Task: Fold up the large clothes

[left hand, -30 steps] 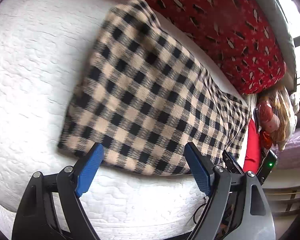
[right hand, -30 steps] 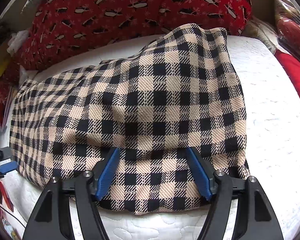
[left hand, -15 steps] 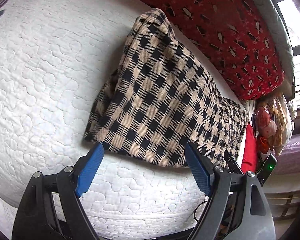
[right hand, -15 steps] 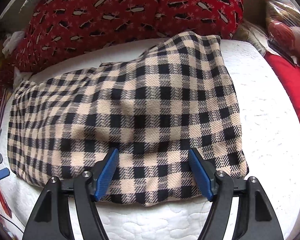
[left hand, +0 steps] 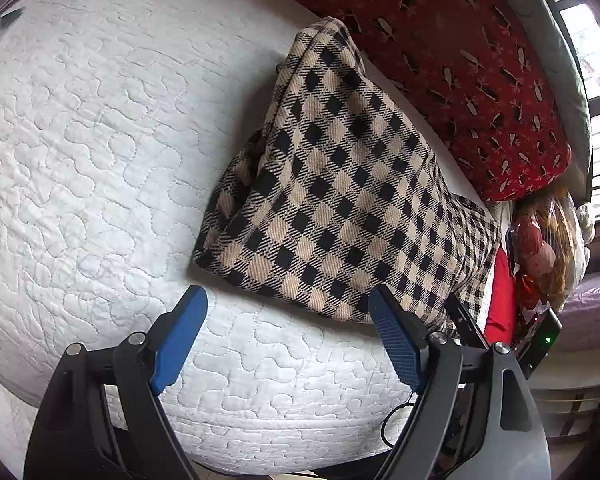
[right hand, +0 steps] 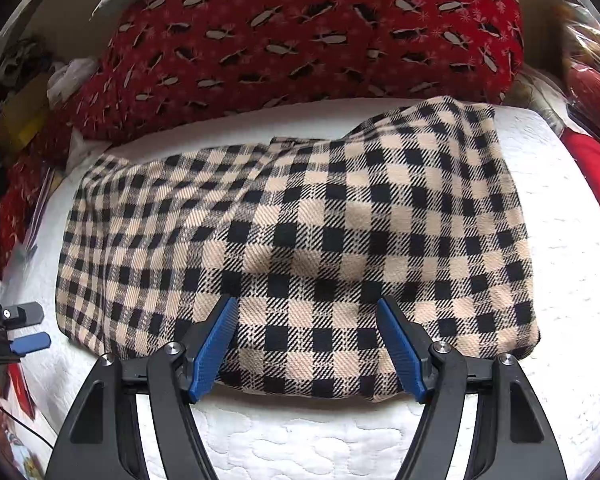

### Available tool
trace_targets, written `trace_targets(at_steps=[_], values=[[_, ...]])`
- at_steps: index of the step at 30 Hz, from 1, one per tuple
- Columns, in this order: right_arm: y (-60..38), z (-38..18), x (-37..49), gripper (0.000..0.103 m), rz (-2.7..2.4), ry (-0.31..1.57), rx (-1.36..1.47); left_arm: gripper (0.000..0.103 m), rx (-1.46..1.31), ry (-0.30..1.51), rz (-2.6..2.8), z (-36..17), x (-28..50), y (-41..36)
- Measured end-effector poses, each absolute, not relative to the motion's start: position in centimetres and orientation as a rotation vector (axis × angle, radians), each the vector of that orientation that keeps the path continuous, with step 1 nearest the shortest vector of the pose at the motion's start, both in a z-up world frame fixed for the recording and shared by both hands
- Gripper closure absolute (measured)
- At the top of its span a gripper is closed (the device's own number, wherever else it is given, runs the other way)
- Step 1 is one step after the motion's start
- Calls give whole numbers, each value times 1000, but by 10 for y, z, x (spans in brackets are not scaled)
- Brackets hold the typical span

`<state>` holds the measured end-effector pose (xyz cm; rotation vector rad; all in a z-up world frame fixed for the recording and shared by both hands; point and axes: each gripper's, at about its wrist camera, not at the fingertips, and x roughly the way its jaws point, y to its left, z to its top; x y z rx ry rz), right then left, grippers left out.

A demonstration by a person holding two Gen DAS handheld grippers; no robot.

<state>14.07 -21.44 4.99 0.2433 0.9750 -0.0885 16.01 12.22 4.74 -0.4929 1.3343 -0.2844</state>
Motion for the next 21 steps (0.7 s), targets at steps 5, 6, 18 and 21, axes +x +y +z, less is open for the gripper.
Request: trace_targets(at_steps=[5, 6, 18, 21], values=[[-231, 31, 143, 19, -95, 1033, 336, 20, -501, 1340, -282, 45, 159, 125], [-233, 29, 143, 18, -93, 1033, 352, 20, -501, 1342, -282, 45, 159, 125], [-234, 28, 142, 16, -91, 1029, 323, 20, -504, 1345, -284, 43, 160, 124], [-234, 28, 142, 15, -91, 1029, 323, 20, -505, 1349, -285, 42, 160, 122]])
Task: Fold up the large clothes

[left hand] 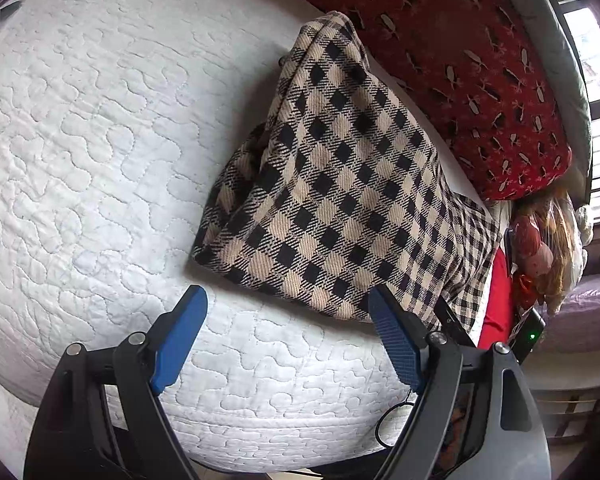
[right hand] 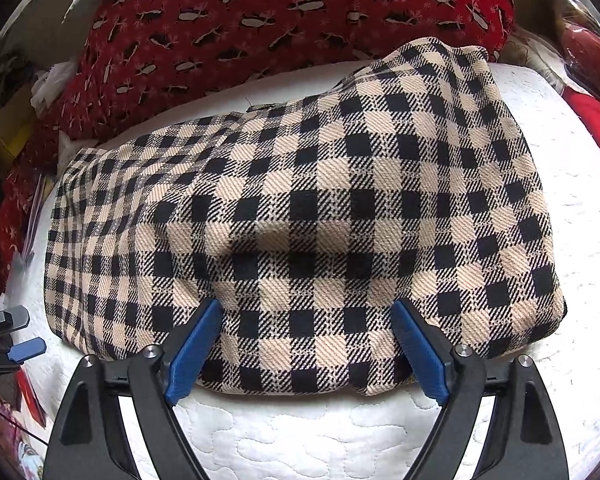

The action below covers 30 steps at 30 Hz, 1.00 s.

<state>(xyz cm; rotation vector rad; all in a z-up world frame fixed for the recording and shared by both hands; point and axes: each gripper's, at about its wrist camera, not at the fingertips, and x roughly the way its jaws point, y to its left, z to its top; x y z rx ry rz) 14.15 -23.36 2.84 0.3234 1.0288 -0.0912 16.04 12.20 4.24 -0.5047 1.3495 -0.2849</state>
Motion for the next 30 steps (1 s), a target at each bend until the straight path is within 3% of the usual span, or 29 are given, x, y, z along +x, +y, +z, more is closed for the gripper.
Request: trace_targets(at_steps=[30], values=[[-219, 46, 134, 13, -114, 944, 240, 20, -549, 1360, -280, 39, 173, 134]])
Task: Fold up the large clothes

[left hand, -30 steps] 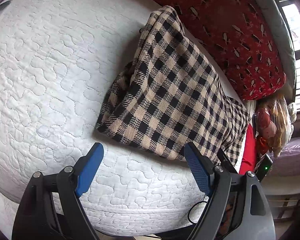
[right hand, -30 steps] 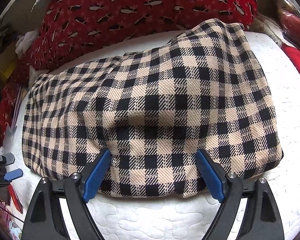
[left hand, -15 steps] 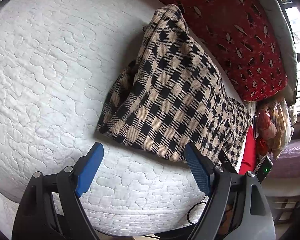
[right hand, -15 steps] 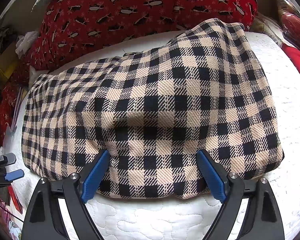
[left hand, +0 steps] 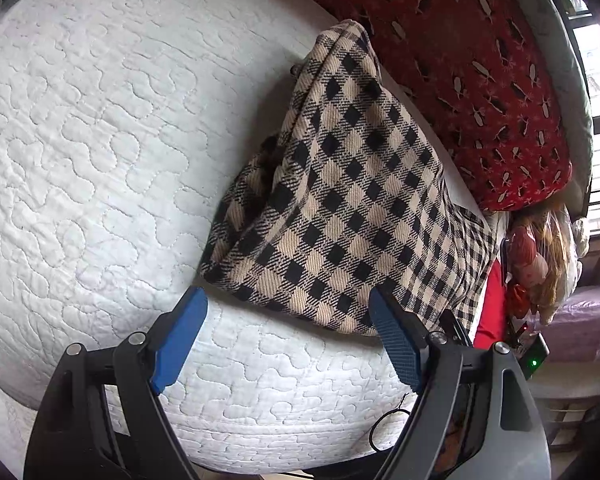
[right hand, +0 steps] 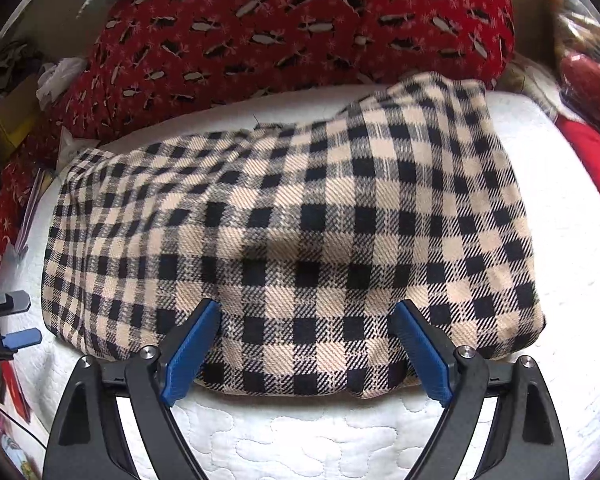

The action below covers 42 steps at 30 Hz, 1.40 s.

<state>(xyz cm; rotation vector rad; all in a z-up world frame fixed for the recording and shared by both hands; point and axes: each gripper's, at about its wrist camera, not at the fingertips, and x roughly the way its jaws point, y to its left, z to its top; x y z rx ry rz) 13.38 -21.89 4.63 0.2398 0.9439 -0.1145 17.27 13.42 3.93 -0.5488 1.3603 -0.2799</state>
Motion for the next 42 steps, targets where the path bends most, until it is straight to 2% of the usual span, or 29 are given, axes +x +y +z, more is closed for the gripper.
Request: trace_targets(at_steps=[16, 21, 26, 32, 33, 35, 36, 38, 41, 42], values=[[-109, 72, 110, 13, 183, 792, -102, 20, -723, 1298, -286, 53, 202, 189], [-44, 53, 108, 13, 241, 778, -367, 20, -784, 1323, -304, 45, 225, 194], [5, 22, 128, 13, 192, 793, -597, 20, -730, 1363, -356, 39, 242, 178], [42, 8, 159, 13, 71, 659, -797, 20, -701, 1391, -426, 39, 264, 168], [41, 8, 164, 14, 62, 639, -796, 20, -696, 1397, -439, 38, 269, 165], [35, 10, 169, 43, 62, 644, -777, 20, -677, 1421, -470, 35, 275, 159], [29, 12, 171, 62, 76, 663, -747, 20, -664, 1435, -478, 33, 278, 154], [22, 18, 168, 62, 88, 649, -707, 20, -628, 1464, -494, 27, 284, 139], [14, 25, 156, 49, 91, 646, -704, 20, -574, 1492, -511, 19, 289, 115], [8, 30, 151, 41, 92, 647, -691, 20, -554, 1500, -512, 16, 291, 109]])
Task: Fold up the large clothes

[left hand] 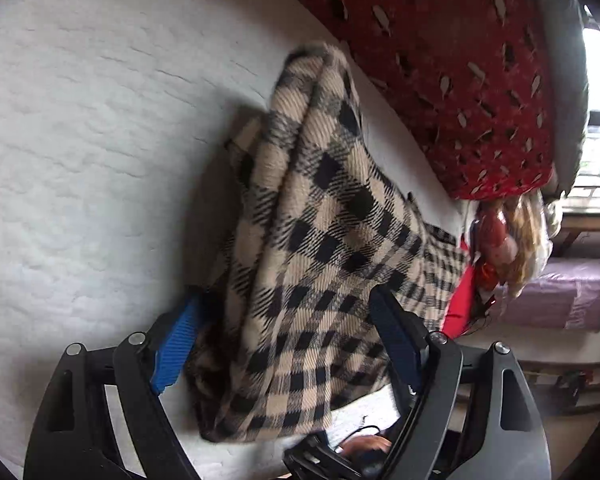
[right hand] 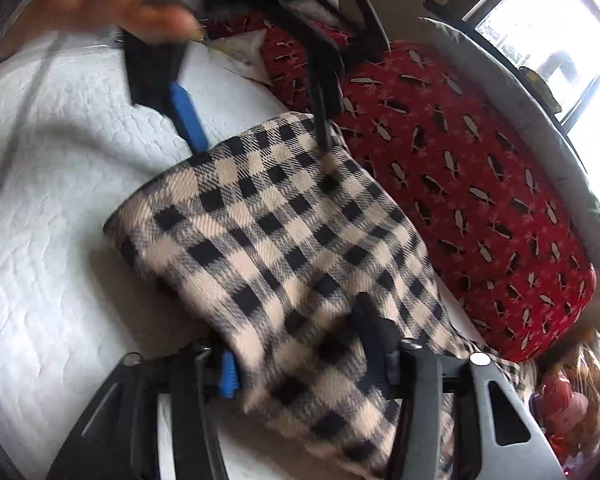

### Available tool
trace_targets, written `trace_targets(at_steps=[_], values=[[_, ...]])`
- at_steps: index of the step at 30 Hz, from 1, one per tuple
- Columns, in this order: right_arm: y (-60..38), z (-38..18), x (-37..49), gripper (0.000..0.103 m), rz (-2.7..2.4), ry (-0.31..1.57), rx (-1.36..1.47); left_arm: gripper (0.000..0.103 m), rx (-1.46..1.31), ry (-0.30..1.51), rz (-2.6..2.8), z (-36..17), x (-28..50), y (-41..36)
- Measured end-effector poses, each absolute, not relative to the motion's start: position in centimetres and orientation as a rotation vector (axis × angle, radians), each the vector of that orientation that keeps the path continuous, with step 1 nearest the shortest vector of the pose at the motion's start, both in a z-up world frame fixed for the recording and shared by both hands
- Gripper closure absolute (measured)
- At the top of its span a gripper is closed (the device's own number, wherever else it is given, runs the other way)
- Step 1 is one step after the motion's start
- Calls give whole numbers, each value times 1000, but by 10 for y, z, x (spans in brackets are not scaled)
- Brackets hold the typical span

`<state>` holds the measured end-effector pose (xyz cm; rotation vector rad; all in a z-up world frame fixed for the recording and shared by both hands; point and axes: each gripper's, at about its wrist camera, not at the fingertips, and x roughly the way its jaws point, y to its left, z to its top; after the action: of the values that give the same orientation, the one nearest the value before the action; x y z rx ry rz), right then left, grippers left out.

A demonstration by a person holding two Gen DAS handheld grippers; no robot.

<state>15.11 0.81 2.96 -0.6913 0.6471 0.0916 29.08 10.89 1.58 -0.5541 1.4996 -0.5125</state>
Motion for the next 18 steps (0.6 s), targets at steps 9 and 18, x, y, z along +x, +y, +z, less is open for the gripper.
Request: trace_targets(at_steps=[9, 18], values=[[-173, 97, 142, 27, -107, 662, -34, 15, -470, 1510, -460, 6, 294, 78], [-271, 30, 192, 15, -156, 971, 176, 79, -314, 1398, -437, 36, 264, 54]])
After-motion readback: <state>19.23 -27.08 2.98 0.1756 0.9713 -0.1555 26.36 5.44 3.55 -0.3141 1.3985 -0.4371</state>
